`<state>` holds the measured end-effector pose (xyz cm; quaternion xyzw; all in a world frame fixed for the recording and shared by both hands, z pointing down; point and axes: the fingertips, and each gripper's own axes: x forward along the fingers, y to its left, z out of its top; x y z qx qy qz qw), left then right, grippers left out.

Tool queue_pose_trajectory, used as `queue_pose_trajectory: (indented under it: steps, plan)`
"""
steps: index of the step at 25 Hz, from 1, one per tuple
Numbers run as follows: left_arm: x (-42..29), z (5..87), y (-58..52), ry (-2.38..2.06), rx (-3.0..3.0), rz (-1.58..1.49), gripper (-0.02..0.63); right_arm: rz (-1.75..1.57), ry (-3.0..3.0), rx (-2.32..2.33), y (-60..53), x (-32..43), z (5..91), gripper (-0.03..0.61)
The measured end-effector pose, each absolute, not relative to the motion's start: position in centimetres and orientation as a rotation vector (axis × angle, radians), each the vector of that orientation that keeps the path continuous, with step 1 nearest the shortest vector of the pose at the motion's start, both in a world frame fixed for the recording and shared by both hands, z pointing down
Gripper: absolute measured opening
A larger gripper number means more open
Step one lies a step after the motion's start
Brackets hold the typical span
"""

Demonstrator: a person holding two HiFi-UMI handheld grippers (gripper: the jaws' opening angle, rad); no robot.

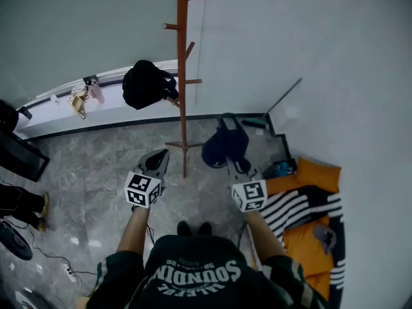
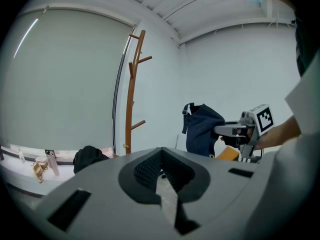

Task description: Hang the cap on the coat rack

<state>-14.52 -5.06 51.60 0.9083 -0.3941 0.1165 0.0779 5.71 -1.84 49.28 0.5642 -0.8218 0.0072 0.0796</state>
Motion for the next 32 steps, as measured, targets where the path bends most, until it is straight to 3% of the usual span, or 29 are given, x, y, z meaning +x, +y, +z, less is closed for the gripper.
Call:
queue_pose_trajectory:
  steps: [15, 32]
  plan:
    - [-15.1, 52.3, -5.1, -1.086, 2.759, 0.346, 0.0, 0.051, -2.407, 1.747, -0.5, 3.6, 49.5, 0.034]
    - [-11.2, 53.4, -11.0, -1.24, 2.673, 0.38, 0.0, 0.031, -2.512, 1.608, -8.1, 7.9, 50.4, 0.034]
